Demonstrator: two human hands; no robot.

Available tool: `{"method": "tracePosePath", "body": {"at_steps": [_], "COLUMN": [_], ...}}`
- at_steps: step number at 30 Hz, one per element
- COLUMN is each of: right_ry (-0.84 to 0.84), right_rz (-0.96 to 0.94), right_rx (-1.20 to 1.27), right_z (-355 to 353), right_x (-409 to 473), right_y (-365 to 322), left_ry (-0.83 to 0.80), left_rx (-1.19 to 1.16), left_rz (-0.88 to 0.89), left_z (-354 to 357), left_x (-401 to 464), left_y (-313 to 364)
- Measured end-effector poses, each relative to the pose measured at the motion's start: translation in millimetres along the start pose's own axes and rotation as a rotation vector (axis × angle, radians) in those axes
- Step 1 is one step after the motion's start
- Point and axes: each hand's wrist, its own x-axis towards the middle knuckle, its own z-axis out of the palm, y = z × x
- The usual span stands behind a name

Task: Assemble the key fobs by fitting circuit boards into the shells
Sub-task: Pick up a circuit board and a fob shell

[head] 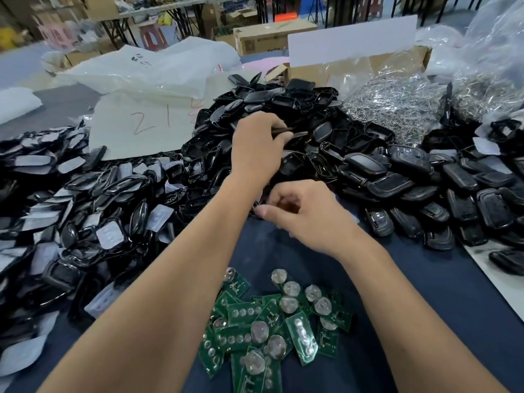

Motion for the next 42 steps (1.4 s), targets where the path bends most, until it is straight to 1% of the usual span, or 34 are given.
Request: {"method": "tracePosePath", "body": {"at_steps": [3,4,6,8,9,12,15,17,19,20,23,26,29,32,34,36,39,42], "right_ry": [-0.21,-0.238,-0.239,-0.307,-0.354,-0.434,-0.446,-0.43,-0.35,-0.272,-0.005,0.136,0.184,0.172,0.203,0.255,0.289,0.225], "right_rz": [-0.023,-0.046,-0.128,-0.197,-0.213,-0.195,-0.114,-0.062,-0.05,-0.04,0.051,0.143,0.212,0.204,0.174,0.157,0.133,0.051], "right_rx": [-0.057,-0.093,-0.226,-0.354,-0.369,-0.316,-0.255,-0.163,-0.066,0.003,0.254,0.411,0.52,0.64,0.644,0.617,0.551,0.548], "right_z": [12,17,27,37,41,43,40,38,36,35,31,29,26,24,23,23,23,26], "right_x": [-4,-5,-7,-8,-9,-10,-11,-11,-11,-10,-7,-3,-1,-1,0,0,1,1], "right_y": [-7,-9,-14,-21,-24,-30,-34,-34,-31,-28,-17,-5,-3,-4,-5,-4,-1,0], "left_ry": [0.041,0.057,0.105,0.154,0.165,0.138,0.075,0.028,-0.024,-0.036,-0.045,-0.07,-0.117,-0.082,-0.037,-0.028,-0.085,-0.165], "left_rx": [-0.208,-0.279,-0.457,-0.675,-0.758,-0.818,-0.843,-0.888,-0.978,-1.0,-0.958,-0.967,-0.958,-0.927,-0.887,-0.837,-0.776,-0.777], "left_rz": [-0.087,-0.126,-0.243,-0.38,-0.426,-0.497,-0.549,-0.612,-0.666,-0.676,-0.684,-0.697,-0.662,-0.7,-0.734,-0.747,-0.711,-0.672], "left_z": [-17,-24,-36,-48,-54,-68,-76,-78,-79,-80,-81,-80,-78,-74,-72,-70,-72,-72], "left_x": [-10,-14,-21,-36,-46,-77,-104,-116,-122,-122,-123,-126,-128,-127,-127,-128,-129,-130], "left_y": [-2,-4,-9,-13,-14,-23,-36,-39,-39,-39,-38,-36,-38,-43,-46,-49,-48,-42]}}
